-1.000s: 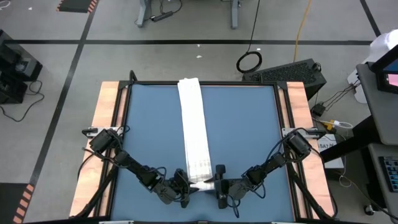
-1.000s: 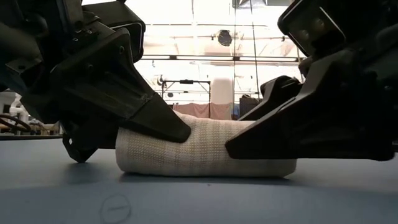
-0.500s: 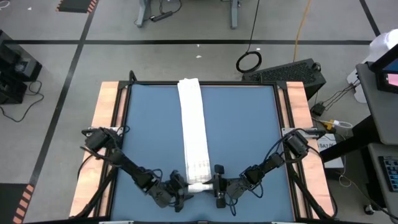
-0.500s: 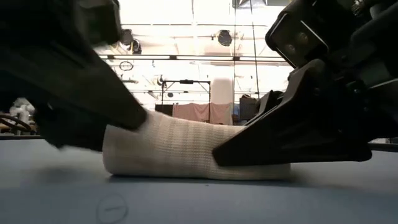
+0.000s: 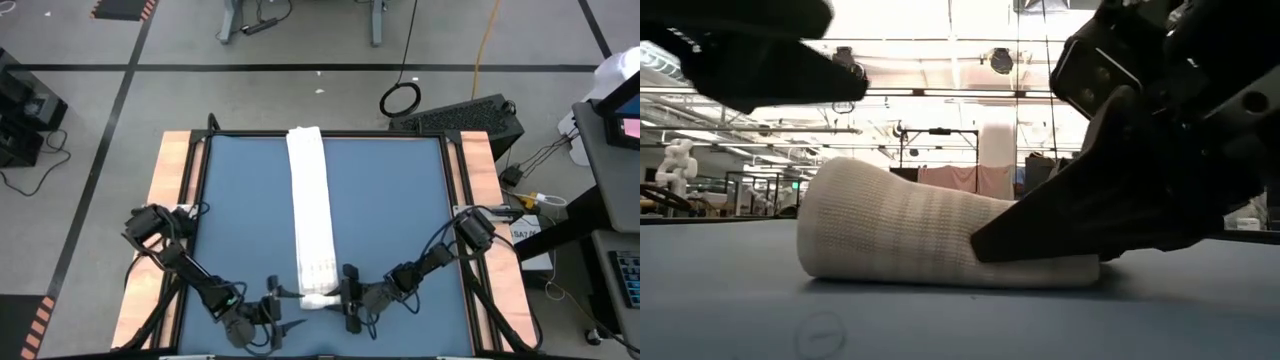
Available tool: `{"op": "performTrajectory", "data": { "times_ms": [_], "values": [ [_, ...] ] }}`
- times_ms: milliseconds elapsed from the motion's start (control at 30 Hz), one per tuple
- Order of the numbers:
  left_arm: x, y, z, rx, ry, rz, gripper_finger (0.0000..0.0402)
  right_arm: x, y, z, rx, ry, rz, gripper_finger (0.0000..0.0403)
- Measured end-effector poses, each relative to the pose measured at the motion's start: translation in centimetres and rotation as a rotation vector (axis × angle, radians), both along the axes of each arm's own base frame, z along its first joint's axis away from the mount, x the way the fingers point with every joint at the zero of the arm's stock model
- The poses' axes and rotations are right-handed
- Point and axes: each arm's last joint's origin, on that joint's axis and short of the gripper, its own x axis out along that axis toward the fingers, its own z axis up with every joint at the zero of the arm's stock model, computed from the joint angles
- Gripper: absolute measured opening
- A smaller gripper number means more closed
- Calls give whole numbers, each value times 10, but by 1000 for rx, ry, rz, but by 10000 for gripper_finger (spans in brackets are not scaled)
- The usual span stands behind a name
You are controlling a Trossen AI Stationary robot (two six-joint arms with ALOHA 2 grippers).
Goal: Roll towel into tight, uniform cylinder
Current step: Roll the white towel
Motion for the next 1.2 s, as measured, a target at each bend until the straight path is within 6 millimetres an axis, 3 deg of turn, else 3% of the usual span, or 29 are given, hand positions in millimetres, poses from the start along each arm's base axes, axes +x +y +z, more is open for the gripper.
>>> {"op": "performTrajectory", "data": {
  "times_ms": [133, 800, 1000, 1200],
  "values": [
    [5, 3, -10, 78, 13, -7, 295, 3, -3, 1, 40, 8, 15, 118],
    [23, 25, -28, 84, 192, -119, 288, 8, -8, 3, 147, 25, 32, 118],
    [27, 31, -30, 61, 219, -113, 234, 8, -8, 3, 169, 27, 23, 118],
    [26, 32, -32, 17, 247, -106, 132, 8, -9, 7, 167, 12, -13, 122]
  ]
}}
